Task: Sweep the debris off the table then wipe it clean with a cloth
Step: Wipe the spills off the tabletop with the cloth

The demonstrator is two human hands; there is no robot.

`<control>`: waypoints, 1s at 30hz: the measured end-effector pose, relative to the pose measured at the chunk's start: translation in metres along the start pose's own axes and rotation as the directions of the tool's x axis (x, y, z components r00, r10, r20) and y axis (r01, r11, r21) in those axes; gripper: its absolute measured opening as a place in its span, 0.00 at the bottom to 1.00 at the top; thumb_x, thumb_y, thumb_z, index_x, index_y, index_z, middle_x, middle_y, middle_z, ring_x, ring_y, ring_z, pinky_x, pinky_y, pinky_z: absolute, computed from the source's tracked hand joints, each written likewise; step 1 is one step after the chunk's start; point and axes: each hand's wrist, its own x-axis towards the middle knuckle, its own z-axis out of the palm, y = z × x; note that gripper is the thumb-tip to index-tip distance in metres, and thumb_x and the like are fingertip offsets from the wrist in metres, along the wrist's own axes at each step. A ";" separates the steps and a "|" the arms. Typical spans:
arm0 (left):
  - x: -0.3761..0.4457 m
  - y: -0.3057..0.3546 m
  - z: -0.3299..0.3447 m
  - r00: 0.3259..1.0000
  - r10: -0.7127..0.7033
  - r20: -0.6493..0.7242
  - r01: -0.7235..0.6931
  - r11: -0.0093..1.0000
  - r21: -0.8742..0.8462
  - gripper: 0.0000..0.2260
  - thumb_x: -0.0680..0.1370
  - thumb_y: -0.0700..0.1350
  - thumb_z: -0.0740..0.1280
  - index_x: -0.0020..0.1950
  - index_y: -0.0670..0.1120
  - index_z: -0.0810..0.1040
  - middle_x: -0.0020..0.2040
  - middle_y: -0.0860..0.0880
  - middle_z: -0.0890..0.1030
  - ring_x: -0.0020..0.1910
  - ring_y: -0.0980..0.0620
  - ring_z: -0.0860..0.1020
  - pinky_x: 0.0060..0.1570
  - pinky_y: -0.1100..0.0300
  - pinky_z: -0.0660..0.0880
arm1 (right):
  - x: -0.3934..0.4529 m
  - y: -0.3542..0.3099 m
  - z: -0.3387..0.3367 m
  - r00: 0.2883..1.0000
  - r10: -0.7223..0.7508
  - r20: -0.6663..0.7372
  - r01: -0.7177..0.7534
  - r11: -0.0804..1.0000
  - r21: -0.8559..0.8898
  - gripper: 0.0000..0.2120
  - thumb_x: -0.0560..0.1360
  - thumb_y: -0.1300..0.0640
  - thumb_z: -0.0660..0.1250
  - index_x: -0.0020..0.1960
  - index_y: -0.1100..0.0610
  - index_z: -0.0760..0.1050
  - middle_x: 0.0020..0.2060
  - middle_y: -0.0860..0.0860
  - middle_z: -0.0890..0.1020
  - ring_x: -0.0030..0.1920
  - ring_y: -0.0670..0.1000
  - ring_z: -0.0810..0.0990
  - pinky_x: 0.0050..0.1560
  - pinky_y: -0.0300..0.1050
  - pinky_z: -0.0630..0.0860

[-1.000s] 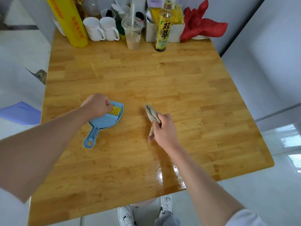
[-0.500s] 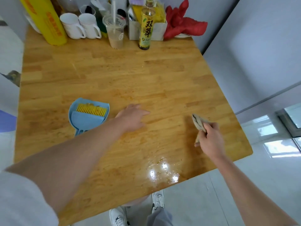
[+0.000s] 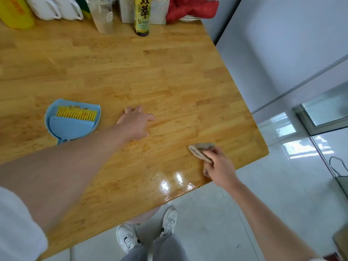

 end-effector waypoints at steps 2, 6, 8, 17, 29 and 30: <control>0.007 0.003 0.001 1.000 0.003 -0.017 -0.003 1.000 0.007 0.28 0.76 0.53 0.73 0.73 0.61 0.66 0.78 0.44 0.56 0.77 0.34 0.50 0.67 0.41 0.69 | 0.019 0.063 -0.041 0.944 0.307 -0.123 -0.305 0.952 0.038 0.20 0.79 0.64 0.62 0.68 0.53 0.76 0.63 0.49 0.71 0.37 0.54 0.83 0.40 0.52 0.83; 0.004 0.008 0.000 0.999 -0.041 -0.023 0.041 0.999 -0.017 0.27 0.75 0.52 0.74 0.71 0.60 0.68 0.77 0.44 0.57 0.76 0.34 0.51 0.62 0.45 0.72 | 0.039 0.088 -0.053 0.816 0.508 -0.276 -0.519 0.854 0.036 0.23 0.79 0.61 0.61 0.74 0.48 0.69 0.63 0.55 0.70 0.38 0.55 0.81 0.37 0.50 0.79; 0.000 0.009 -0.003 0.998 -0.049 -0.030 0.048 0.998 -0.032 0.27 0.75 0.51 0.74 0.71 0.59 0.69 0.76 0.45 0.58 0.75 0.35 0.52 0.60 0.46 0.74 | 0.020 0.056 -0.021 0.914 0.344 -0.216 -0.333 0.939 0.087 0.20 0.78 0.61 0.62 0.67 0.46 0.73 0.61 0.50 0.70 0.34 0.55 0.83 0.33 0.55 0.81; 0.000 0.018 -0.009 0.995 -0.101 -0.005 0.101 0.995 0.005 0.29 0.73 0.53 0.75 0.71 0.62 0.67 0.75 0.46 0.58 0.73 0.36 0.54 0.67 0.44 0.67 | 0.034 0.126 -0.075 0.901 0.400 -0.168 -0.384 0.916 0.118 0.16 0.77 0.58 0.60 0.64 0.52 0.74 0.57 0.54 0.72 0.31 0.51 0.81 0.31 0.47 0.77; -0.001 0.023 -0.014 0.994 -0.109 0.011 0.108 0.993 0.055 0.30 0.71 0.54 0.76 0.70 0.60 0.66 0.71 0.46 0.59 0.68 0.38 0.58 0.64 0.47 0.67 | 0.004 0.061 -0.022 0.998 -0.063 0.021 0.062 0.997 0.050 0.18 0.76 0.62 0.66 0.64 0.49 0.77 0.59 0.47 0.74 0.36 0.44 0.80 0.37 0.36 0.76; 0.000 0.020 -0.013 0.994 -0.107 0.012 0.107 0.993 0.055 0.30 0.72 0.55 0.76 0.70 0.60 0.66 0.72 0.46 0.58 0.68 0.38 0.58 0.64 0.47 0.67 | 0.016 0.084 -0.036 0.990 0.110 -0.085 -0.106 0.993 0.049 0.19 0.76 0.63 0.65 0.65 0.51 0.76 0.61 0.50 0.73 0.37 0.47 0.81 0.38 0.38 0.75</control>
